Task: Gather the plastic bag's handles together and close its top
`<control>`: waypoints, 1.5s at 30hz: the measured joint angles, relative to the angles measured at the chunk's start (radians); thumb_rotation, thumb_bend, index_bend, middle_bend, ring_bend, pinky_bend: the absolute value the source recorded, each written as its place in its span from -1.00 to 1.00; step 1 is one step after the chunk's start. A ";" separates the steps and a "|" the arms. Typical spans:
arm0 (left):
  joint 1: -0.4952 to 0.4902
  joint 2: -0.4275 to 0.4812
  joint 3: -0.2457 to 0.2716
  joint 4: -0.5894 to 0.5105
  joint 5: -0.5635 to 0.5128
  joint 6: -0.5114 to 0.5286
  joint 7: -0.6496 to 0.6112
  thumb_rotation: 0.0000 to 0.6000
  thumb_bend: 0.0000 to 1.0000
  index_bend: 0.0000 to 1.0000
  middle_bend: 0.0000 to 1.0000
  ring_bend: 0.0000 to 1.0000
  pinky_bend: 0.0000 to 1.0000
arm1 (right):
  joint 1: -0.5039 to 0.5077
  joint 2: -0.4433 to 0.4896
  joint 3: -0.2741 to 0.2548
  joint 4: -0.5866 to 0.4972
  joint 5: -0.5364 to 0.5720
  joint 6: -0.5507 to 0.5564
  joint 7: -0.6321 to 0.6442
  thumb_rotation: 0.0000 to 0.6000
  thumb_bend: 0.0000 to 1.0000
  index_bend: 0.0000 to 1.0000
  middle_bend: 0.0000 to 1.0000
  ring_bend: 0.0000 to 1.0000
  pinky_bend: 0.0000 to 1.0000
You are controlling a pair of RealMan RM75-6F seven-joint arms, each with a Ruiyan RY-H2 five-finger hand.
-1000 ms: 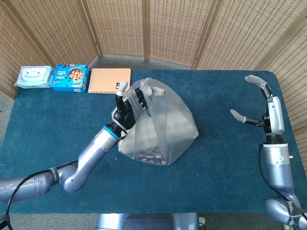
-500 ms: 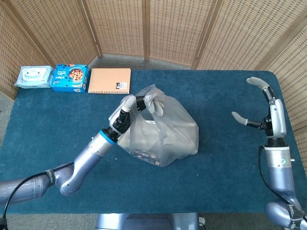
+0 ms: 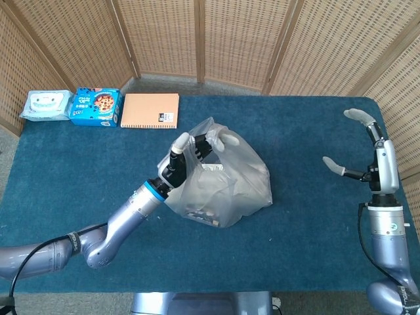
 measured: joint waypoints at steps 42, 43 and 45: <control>-0.008 0.095 0.024 0.041 0.148 0.048 -0.936 -1.00 -0.46 -0.09 -0.01 0.05 0.22 | -0.009 0.013 -0.006 -0.004 -0.002 0.006 -0.001 0.82 -0.83 -0.64 -0.57 -0.76 -0.83; -0.010 0.100 0.026 0.045 0.151 0.047 -0.962 -1.00 -0.41 -0.05 0.02 0.10 0.26 | -0.010 0.014 -0.007 -0.003 -0.001 0.006 0.000 0.82 -0.83 -0.64 -0.57 -0.76 -0.82; -0.014 0.110 0.030 0.050 0.156 0.045 -0.996 -1.00 -0.32 0.05 0.11 0.21 0.34 | -0.010 0.014 -0.008 -0.002 -0.001 0.006 -0.003 0.81 -0.82 -0.64 -0.57 -0.76 -0.82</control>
